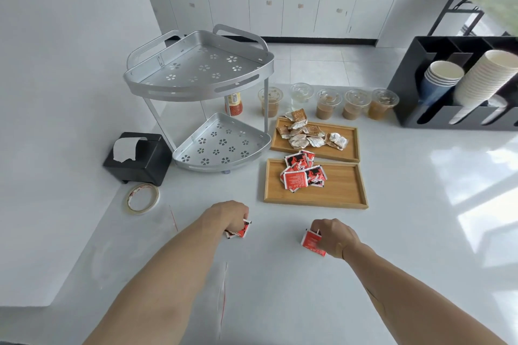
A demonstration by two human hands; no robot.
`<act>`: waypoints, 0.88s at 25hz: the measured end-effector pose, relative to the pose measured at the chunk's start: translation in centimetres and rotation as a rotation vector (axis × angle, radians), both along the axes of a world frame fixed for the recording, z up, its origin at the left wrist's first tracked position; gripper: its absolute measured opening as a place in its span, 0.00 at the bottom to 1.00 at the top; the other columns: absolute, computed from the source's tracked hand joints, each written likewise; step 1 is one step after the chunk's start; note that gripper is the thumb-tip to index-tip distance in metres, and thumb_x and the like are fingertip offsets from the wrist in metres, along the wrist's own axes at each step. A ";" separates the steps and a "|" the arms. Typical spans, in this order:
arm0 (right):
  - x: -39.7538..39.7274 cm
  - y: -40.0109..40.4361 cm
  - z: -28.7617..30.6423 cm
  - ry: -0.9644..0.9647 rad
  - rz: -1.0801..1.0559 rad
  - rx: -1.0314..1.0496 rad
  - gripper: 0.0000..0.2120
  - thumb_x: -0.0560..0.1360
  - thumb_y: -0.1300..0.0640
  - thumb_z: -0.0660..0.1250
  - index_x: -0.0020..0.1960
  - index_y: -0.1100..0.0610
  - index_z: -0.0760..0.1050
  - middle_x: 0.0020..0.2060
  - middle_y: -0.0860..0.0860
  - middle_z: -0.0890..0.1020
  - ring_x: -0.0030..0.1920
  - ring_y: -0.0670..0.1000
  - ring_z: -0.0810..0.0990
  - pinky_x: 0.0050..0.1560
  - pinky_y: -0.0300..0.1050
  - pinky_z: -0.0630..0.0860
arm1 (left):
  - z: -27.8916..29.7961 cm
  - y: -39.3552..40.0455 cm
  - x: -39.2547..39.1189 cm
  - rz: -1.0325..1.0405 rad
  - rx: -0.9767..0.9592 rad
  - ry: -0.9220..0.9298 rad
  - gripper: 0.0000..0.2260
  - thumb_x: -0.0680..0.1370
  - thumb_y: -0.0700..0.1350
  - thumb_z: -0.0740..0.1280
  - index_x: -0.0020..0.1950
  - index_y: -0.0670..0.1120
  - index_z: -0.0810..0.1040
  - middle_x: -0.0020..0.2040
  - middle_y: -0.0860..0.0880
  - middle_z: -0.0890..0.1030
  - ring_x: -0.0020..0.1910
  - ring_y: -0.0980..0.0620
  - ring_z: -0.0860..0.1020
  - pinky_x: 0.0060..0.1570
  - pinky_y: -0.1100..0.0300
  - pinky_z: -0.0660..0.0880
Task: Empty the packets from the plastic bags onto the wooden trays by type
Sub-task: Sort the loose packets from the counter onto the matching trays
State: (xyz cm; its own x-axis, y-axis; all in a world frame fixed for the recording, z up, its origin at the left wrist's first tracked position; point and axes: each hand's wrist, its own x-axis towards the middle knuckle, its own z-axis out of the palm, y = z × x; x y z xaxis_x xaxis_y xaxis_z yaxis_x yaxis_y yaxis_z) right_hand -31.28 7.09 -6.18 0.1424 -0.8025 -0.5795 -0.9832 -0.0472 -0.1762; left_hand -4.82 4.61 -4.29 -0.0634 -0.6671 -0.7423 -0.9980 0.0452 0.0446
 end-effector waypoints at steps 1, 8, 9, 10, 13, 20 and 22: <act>-0.9 -0.3 0.3 0.001 -0.012 -0.001 0.14 0.74 0.58 0.63 0.58 0.48 0.77 0.52 0.50 0.83 0.50 0.53 0.81 0.42 0.43 0.74 | 0.2 -0.6 -0.8 -0.001 -0.001 0.010 0.16 0.74 0.38 0.60 0.60 0.49 0.75 0.61 0.48 0.79 0.51 0.47 0.77 0.46 0.56 0.71; -7.0 -4.1 3.5 -0.029 -0.117 -0.027 0.12 0.74 0.52 0.64 0.56 0.47 0.79 0.49 0.49 0.82 0.46 0.52 0.79 0.43 0.42 0.73 | 2.4 -5.3 -7.2 -0.038 -0.010 0.122 0.17 0.73 0.39 0.64 0.62 0.45 0.75 0.60 0.44 0.78 0.48 0.46 0.74 0.41 0.58 0.71; -7.7 -4.9 3.8 -0.037 -0.133 -0.040 0.12 0.74 0.52 0.64 0.56 0.46 0.79 0.48 0.50 0.82 0.45 0.52 0.77 0.43 0.42 0.72 | 2.5 -6.1 -8.1 -0.036 -0.027 0.143 0.17 0.73 0.38 0.65 0.62 0.45 0.75 0.60 0.44 0.78 0.48 0.47 0.74 0.41 0.58 0.72; -8.4 -5.8 4.0 -0.039 -0.138 -0.052 0.12 0.74 0.53 0.64 0.56 0.46 0.79 0.49 0.51 0.81 0.44 0.52 0.77 0.42 0.42 0.71 | 2.6 -6.9 -8.9 -0.025 -0.046 0.168 0.17 0.73 0.38 0.65 0.61 0.46 0.75 0.60 0.45 0.77 0.48 0.47 0.74 0.41 0.58 0.72; -9.7 -8.4 4.3 -0.051 -0.134 -0.081 0.12 0.73 0.53 0.64 0.55 0.45 0.80 0.50 0.52 0.82 0.47 0.54 0.79 0.42 0.42 0.70 | 2.7 -9.1 -10.5 0.088 -0.120 0.264 0.19 0.73 0.37 0.67 0.63 0.48 0.75 0.61 0.44 0.77 0.50 0.46 0.76 0.43 0.58 0.72; -9.0 -13.6 2.9 -0.029 -0.021 -0.085 0.13 0.75 0.57 0.62 0.57 0.46 0.79 0.51 0.51 0.83 0.51 0.55 0.81 0.41 0.44 0.73 | 0.3 -11.3 -11.9 0.285 -0.177 0.382 0.24 0.73 0.38 0.72 0.69 0.47 0.74 0.66 0.43 0.75 0.60 0.44 0.77 0.51 0.57 0.74; -8.4 -14.3 2.2 -0.037 0.010 -0.057 0.12 0.75 0.56 0.63 0.56 0.47 0.80 0.50 0.51 0.84 0.50 0.54 0.81 0.43 0.45 0.75 | -0.8 -11.5 -11.9 0.311 -0.177 0.402 0.24 0.72 0.39 0.74 0.67 0.46 0.76 0.65 0.42 0.76 0.60 0.44 0.77 0.51 0.57 0.73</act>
